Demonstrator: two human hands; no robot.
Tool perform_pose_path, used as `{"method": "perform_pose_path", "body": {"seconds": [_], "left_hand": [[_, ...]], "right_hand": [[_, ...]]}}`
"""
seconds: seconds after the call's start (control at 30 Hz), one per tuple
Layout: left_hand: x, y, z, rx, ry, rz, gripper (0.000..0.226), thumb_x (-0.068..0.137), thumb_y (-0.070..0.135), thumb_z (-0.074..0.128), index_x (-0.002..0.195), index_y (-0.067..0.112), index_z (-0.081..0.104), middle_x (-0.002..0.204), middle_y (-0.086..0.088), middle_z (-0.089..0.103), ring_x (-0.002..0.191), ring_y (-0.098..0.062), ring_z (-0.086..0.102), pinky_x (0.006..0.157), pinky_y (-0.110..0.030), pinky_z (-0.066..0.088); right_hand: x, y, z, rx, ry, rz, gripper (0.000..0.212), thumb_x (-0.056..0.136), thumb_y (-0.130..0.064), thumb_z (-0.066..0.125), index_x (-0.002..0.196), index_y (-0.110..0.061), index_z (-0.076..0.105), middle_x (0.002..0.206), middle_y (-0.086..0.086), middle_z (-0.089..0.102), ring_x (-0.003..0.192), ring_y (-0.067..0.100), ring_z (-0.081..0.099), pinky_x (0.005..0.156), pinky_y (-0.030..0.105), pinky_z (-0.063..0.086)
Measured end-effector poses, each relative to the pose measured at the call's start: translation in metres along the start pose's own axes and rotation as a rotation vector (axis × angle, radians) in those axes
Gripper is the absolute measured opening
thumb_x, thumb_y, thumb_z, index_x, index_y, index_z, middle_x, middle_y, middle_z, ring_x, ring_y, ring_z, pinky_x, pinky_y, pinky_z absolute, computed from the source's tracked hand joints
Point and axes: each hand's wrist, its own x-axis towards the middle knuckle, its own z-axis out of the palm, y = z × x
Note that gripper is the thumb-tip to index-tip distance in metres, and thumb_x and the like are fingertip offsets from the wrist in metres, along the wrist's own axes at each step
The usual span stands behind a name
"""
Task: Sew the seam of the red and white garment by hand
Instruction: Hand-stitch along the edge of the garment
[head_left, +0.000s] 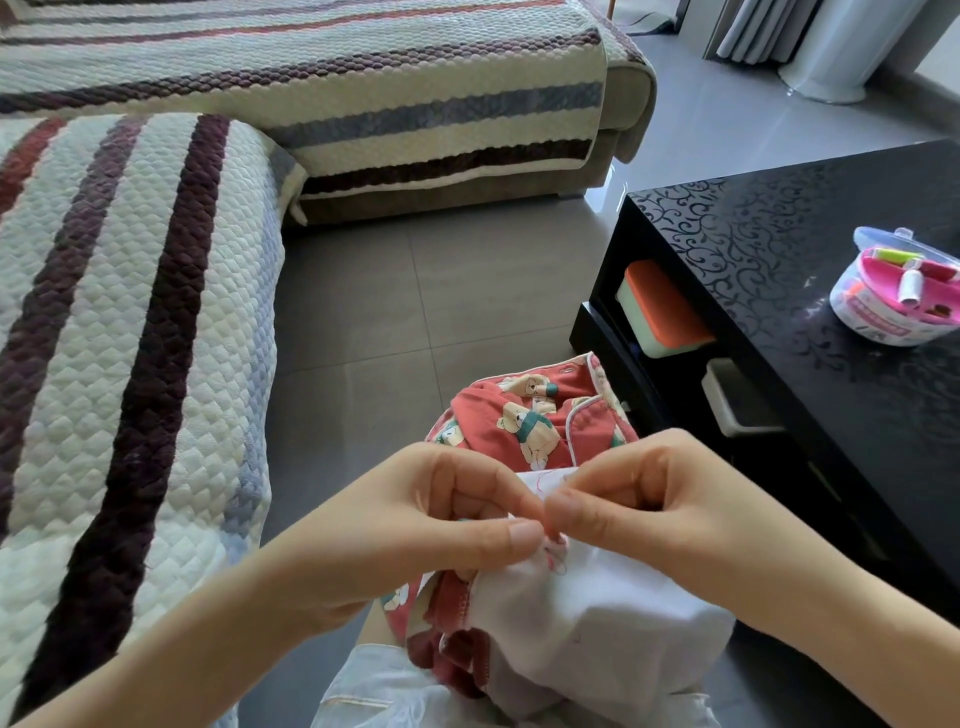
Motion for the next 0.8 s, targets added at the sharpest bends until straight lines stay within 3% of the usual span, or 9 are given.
{"method": "perform_pose_path", "body": {"seconds": [0.03,0.1,0.23,0.3,0.4,0.57,0.8], "left_hand": [[0.001,0.0,0.0,0.006,0.015,0.005,0.01,0.078,0.016,0.067,0.08,0.017,0.076,0.074,0.002,0.072,0.066,-0.004,0.061,0.06,-0.012,0.045],[0.002,-0.002,0.0,0.034,0.065,0.009,0.01,0.078,0.022,0.067,0.077,0.018,0.077,0.07,0.003,0.07,0.062,-0.003,0.057,0.056,-0.011,0.042],[0.004,-0.007,0.0,0.003,0.131,-0.018,0.011,0.076,0.02,0.07,0.078,0.012,0.077,0.075,-0.004,0.072,0.068,-0.008,0.064,0.061,-0.015,0.048],[0.004,-0.008,0.001,-0.014,0.162,-0.025,0.01,0.074,0.019,0.072,0.075,0.012,0.077,0.074,-0.004,0.073,0.068,-0.008,0.065,0.061,-0.015,0.049],[0.006,-0.008,0.005,-0.011,0.26,0.0,0.008,0.073,0.02,0.078,0.071,0.012,0.077,0.071,-0.004,0.073,0.065,-0.007,0.065,0.059,-0.014,0.048],[0.005,-0.01,0.01,-0.036,0.376,0.037,0.016,0.061,0.028,0.071,0.063,0.013,0.076,0.064,-0.006,0.071,0.057,-0.009,0.063,0.051,-0.015,0.047],[0.007,-0.015,0.009,-0.057,0.454,0.017,0.015,0.066,0.024,0.069,0.064,0.01,0.074,0.061,-0.009,0.068,0.053,-0.011,0.06,0.047,-0.017,0.046]], "right_hand": [[0.002,-0.002,0.002,0.069,0.009,0.043,0.029,0.077,-0.031,0.065,0.068,-0.005,0.073,0.048,-0.01,0.057,0.044,-0.005,0.05,0.048,0.004,0.036],[0.005,-0.001,0.005,0.2,0.055,0.153,0.016,0.07,-0.022,0.069,0.067,-0.007,0.073,0.048,-0.01,0.059,0.041,-0.002,0.046,0.044,0.007,0.034],[0.01,0.006,0.008,0.365,0.121,0.255,0.005,0.06,-0.015,0.077,0.065,-0.013,0.075,0.042,-0.01,0.047,0.038,0.002,0.029,0.041,0.011,0.026],[0.012,0.009,0.009,0.434,0.105,0.267,0.01,0.064,-0.008,0.08,0.062,-0.017,0.075,0.041,-0.011,0.039,0.037,0.003,0.026,0.041,0.013,0.024],[0.012,0.013,0.009,0.465,0.085,0.275,0.01,0.07,-0.018,0.071,0.06,-0.018,0.073,0.041,-0.011,0.032,0.038,0.004,0.023,0.041,0.014,0.023],[0.014,0.019,0.01,0.45,0.161,0.294,0.012,0.067,-0.018,0.081,0.059,-0.015,0.072,0.041,-0.008,0.029,0.036,0.004,0.022,0.039,0.014,0.024],[0.011,0.02,0.01,0.394,0.188,0.251,0.016,0.067,-0.022,0.084,0.058,-0.017,0.071,0.04,-0.009,0.033,0.039,0.005,0.024,0.041,0.013,0.027]]}}
